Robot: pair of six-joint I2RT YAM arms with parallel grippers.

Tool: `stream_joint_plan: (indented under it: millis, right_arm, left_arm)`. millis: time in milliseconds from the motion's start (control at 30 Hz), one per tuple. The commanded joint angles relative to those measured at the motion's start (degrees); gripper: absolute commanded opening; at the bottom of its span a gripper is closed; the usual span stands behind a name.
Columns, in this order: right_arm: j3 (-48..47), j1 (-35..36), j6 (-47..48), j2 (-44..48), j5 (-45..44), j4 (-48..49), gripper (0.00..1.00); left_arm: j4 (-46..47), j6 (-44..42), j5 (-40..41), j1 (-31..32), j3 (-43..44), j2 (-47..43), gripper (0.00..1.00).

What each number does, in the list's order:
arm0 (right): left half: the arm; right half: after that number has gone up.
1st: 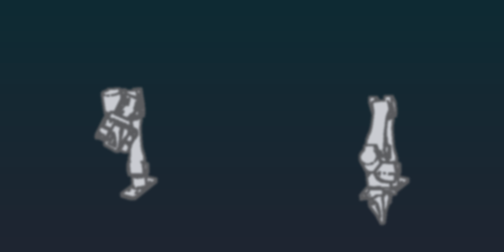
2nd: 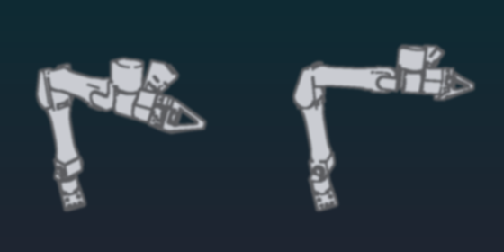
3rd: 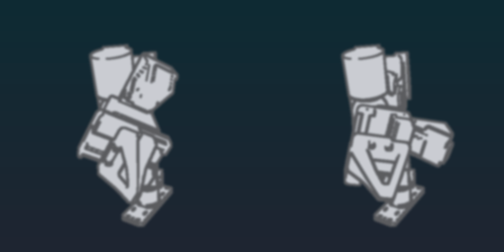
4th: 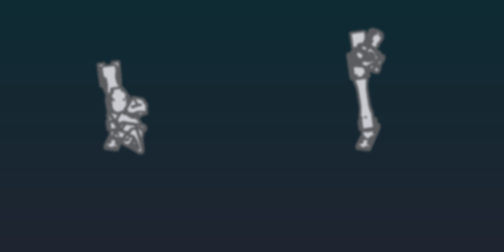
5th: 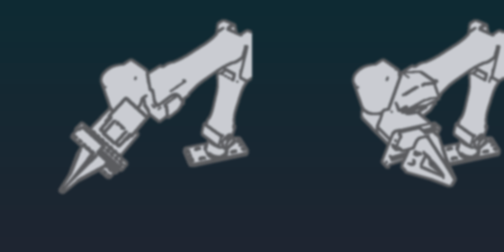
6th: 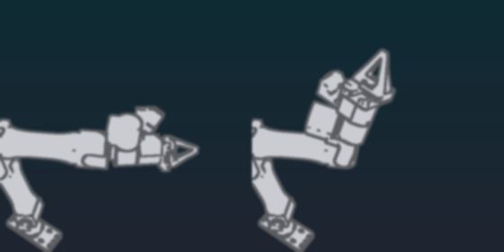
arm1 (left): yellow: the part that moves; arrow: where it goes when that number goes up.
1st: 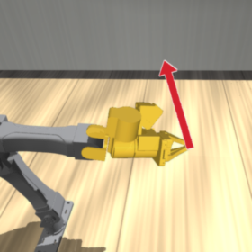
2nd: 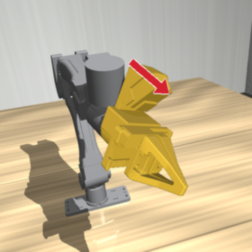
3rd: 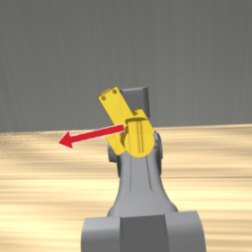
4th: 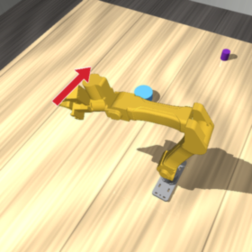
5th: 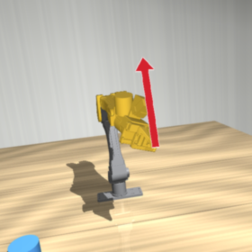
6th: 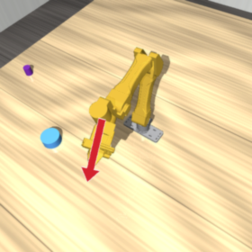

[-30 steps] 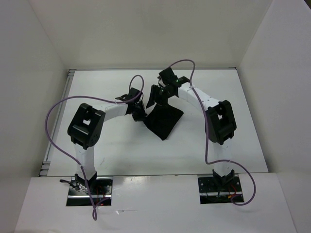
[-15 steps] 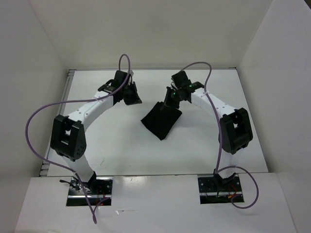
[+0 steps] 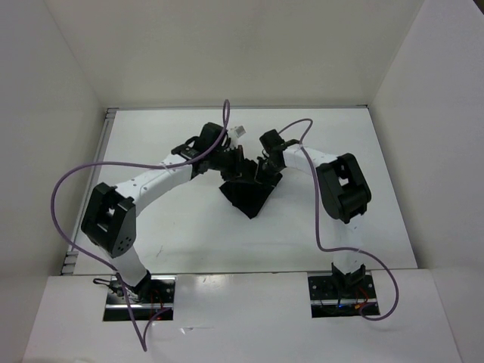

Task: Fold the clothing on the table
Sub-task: Fold the skirt

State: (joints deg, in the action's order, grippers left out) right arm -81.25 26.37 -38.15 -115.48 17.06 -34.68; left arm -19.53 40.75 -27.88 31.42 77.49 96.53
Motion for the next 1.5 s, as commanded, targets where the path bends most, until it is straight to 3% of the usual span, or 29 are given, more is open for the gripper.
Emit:
stream_joint_plan:
  millis: [0, 433, 600, 900, 1100, 1167, 1233, 1333, 1467]
  right_arm:
    - [-3.1, 0.2, -0.9, -2.0, 1.3, 3.1, 0.02]
    - [-2.6, -0.4, -0.9, 0.4, 4.2, 5.3, 0.02]
    - [-2.6, -0.4, 0.2, 6.2, 4.2, 3.9, 0.19]
    - [-1.4, -0.4, 3.7, 14.1, 5.4, 1.3, 0.38]
    - [-4.0, -1.4, 5.8, 9.4, 8.5, 0.2, 0.38]
    - [-5.2, -2.1, 6.3, 7.6, 9.2, 0.2, 0.31]
    - [-6.3, -2.7, 6.3, 6.4, 9.8, 0.8, 0.15]
    - [-9.0, -4.0, 6.9, 3.5, 11.5, 0.8, 0.03]
    - [-12.4, -5.8, 7.4, -2.4, 12.7, 0.8, 0.02]
  left_arm:
    - [3.2, 1.1, -0.1, 0.7, -2.3, 3.0, 0.0]
    - [2.0, 1.6, 20.0, -1.1, -5.8, 10.2, 0.0]
    - [1.4, 1.1, 23.0, -2.9, -5.8, 10.8, 0.0]
    - [2.7, -0.1, 24.7, -6.1, -5.2, 16.2, 0.0]
    - [3.8, 0.6, 24.6, -6.1, -4.2, 18.1, 0.0]
    - [3.3, 1.1, 24.6, -6.1, -4.2, 15.1, 0.0]
    - [2.2, 1.1, 24.6, -6.1, -4.2, 10.5, 0.0]
    - [0.0, 1.1, 25.2, -6.1, -3.7, 3.6, 0.0]
    - [-1.1, 1.1, 23.5, -6.1, -4.9, -4.5, 0.0]
